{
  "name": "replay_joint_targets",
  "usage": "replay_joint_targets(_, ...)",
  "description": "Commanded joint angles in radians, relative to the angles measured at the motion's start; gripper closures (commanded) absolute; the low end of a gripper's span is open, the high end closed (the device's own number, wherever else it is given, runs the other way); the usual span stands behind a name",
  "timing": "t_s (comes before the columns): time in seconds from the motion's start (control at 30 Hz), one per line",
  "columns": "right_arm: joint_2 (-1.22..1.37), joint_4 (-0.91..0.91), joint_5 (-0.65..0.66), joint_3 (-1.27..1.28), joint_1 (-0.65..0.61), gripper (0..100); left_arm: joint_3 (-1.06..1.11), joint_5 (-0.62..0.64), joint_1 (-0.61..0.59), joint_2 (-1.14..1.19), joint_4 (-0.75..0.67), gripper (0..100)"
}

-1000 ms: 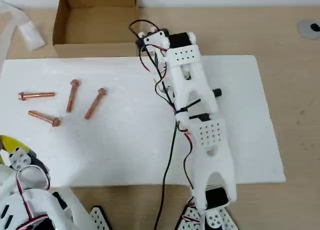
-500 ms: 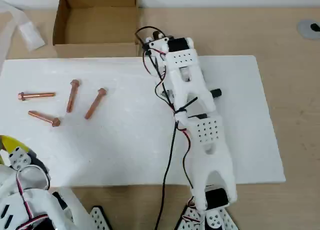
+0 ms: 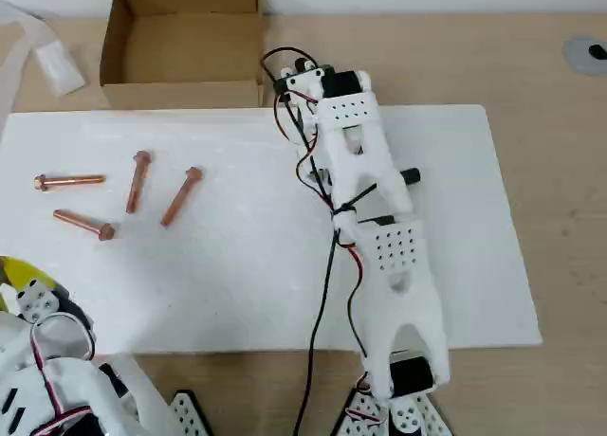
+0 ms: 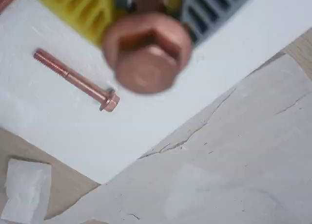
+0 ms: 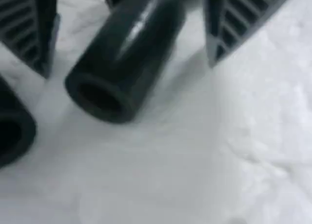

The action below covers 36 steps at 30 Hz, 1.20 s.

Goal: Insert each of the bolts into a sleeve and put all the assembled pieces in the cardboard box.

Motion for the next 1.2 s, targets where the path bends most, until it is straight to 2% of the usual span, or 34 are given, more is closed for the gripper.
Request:
replay_joint_targets(0.0, 0.013, -0.071, 0.002, -0.008, -0.001, 78.5, -0.005, -0.008, 0.017, 0.005, -0.026, 99)
replay_joint_targets(0.4, 0.013, -0.071, 0.005, -0.008, -0.002, 78.6, -0.009, -0.008, 0.017, 0.005, -0.026, 99)
replay_joint_targets(0.77, 0.013, -0.069, 0.1, -0.008, -0.004, 78.8, -0.009, -0.008, 0.017, 0.005, -0.023, 99)
replay_joint_targets(1.03, 0.013, -0.064, 0.1, -0.007, -0.004, 95.9, -0.009, -0.008, 0.017, 0.005, -0.021, 99)
replay_joint_targets(1.17, 0.013, -0.061, 0.1, -0.005, -0.004, 98.8, -0.009, -0.008, 0.017, 0.005, -0.021, 99)
